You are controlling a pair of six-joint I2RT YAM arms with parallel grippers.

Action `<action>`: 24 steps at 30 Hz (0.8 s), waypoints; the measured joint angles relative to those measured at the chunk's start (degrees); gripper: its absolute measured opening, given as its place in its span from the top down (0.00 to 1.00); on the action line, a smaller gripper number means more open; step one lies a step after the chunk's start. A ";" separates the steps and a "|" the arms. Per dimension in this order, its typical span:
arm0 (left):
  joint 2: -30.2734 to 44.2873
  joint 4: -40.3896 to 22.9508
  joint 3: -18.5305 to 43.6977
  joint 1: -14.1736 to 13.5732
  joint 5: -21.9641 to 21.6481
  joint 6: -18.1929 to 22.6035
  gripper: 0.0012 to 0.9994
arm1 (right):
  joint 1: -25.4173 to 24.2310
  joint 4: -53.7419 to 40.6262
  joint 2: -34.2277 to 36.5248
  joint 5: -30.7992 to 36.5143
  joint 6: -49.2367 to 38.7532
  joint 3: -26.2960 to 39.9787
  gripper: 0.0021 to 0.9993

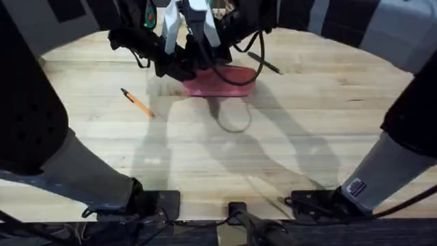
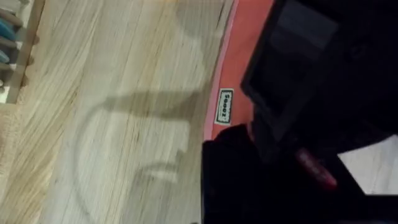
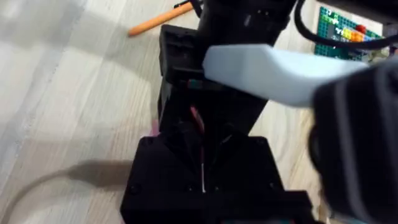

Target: Unzip the bag, pick up the pens from the table one at a time and place them inside, then zip the bag closed.

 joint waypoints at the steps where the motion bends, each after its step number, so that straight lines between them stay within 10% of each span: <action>1: 0.00 -0.02 0.00 0.00 0.00 0.10 0.96 | 0.00 -0.23 0.00 0.03 0.05 0.04 0.96; 9: 0.00 -0.56 -0.02 -0.17 0.28 0.42 0.96 | -0.27 -4.29 -0.73 1.13 0.09 0.74 0.73; 15: 0.00 0.04 -0.02 -0.22 0.28 0.35 0.96 | -1.49 -11.23 -3.43 -0.04 -0.21 0.74 0.02; 24: 0.00 0.04 -0.02 -0.22 0.28 0.35 0.96 | -5.54 -23.12 -10.34 3.70 -0.19 0.74 0.01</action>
